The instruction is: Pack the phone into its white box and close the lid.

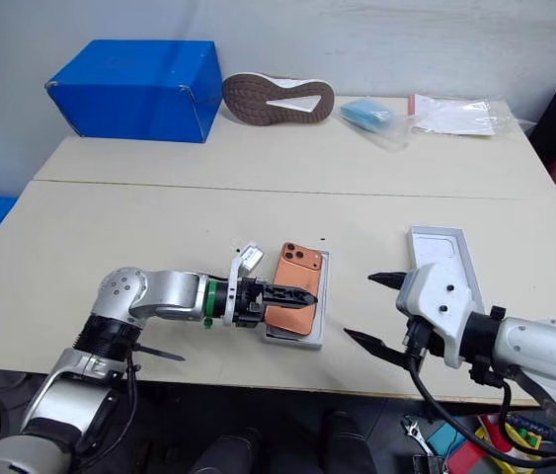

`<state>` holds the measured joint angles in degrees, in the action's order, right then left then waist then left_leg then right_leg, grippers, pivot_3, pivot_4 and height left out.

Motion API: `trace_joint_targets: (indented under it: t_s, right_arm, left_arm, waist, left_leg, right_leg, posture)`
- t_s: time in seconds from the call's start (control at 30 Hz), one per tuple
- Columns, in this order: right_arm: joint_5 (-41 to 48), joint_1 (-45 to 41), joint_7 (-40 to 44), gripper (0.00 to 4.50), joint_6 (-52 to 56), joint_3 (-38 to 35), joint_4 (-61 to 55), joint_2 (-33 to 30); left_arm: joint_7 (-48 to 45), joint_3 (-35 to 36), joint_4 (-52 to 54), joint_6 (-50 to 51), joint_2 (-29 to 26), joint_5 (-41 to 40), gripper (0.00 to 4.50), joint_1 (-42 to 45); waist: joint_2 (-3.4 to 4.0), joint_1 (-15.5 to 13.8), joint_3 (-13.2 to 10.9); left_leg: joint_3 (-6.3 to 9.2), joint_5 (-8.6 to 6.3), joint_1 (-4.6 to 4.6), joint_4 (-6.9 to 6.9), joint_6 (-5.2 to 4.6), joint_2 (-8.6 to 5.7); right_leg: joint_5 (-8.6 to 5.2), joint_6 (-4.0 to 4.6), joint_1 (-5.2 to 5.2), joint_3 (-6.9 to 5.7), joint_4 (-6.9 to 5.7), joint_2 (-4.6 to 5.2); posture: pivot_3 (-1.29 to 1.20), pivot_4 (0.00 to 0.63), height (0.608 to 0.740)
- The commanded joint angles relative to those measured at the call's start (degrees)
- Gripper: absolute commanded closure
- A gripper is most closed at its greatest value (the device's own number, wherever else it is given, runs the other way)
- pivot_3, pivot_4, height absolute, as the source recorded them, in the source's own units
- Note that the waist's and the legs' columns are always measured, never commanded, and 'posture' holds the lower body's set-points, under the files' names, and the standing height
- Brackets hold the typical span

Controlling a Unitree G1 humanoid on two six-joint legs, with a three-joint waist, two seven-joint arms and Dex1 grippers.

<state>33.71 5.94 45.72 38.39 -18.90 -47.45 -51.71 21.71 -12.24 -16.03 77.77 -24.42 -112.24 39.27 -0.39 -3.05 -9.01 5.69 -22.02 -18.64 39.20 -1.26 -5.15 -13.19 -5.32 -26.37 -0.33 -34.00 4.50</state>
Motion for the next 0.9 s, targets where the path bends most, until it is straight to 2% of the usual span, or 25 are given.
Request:
trace_joint_targets:
  t_s: [0.03,0.3,0.63,0.9]
  right_arm:
    - [-0.32,0.61,-1.01,0.00,-1.62,-0.12,-2.38,0.62]
    - [-1.19,1.45,-2.72,0.00,-2.79,1.53,-2.84,1.52]
    - [-1.30,1.13,-3.67,0.00,-3.45,2.48,-2.16,1.55]
    - [-1.21,-0.03,-3.26,0.00,-3.56,3.36,-1.49,1.34]
  left_arm:
    - [-0.60,-1.48,3.00,2.15,-1.82,-0.76,0.03,2.81]
    - [-2.14,-2.52,1.60,3.97,-2.55,-0.76,0.03,8.28]
    - [-2.66,-5.54,-0.67,6.33,-4.36,-0.76,0.03,9.82]
    - [-9.38,-6.41,-2.31,9.57,-5.93,-0.76,0.03,11.05]
  waist:
    - [0.00,0.04,0.00]
    - [0.00,0.01,0.00]
    - [0.00,0.08,-0.01]
    - [0.00,0.14,-0.01]
  left_leg:
    - [0.00,0.00,0.00,0.00,0.00,0.00]
    - [0.00,0.00,-0.01,-0.01,0.00,-0.01]
    - [0.00,0.00,-0.01,-0.01,0.00,0.00]
    - [0.00,0.00,-0.01,-0.02,0.00,0.00]
  right_leg:
    - [0.00,0.00,0.00,0.00,0.00,0.00]
    - [0.00,0.00,0.00,-0.01,0.01,0.00]
    - [0.00,0.00,-0.01,0.00,0.01,-0.02]
    - [0.00,0.00,-0.02,-0.01,0.02,-0.02]
  posture:
    - [0.00,0.150,0.740]
    - [0.00,0.150,0.740]
    - [0.00,0.150,0.740]
    - [0.00,0.150,0.740]
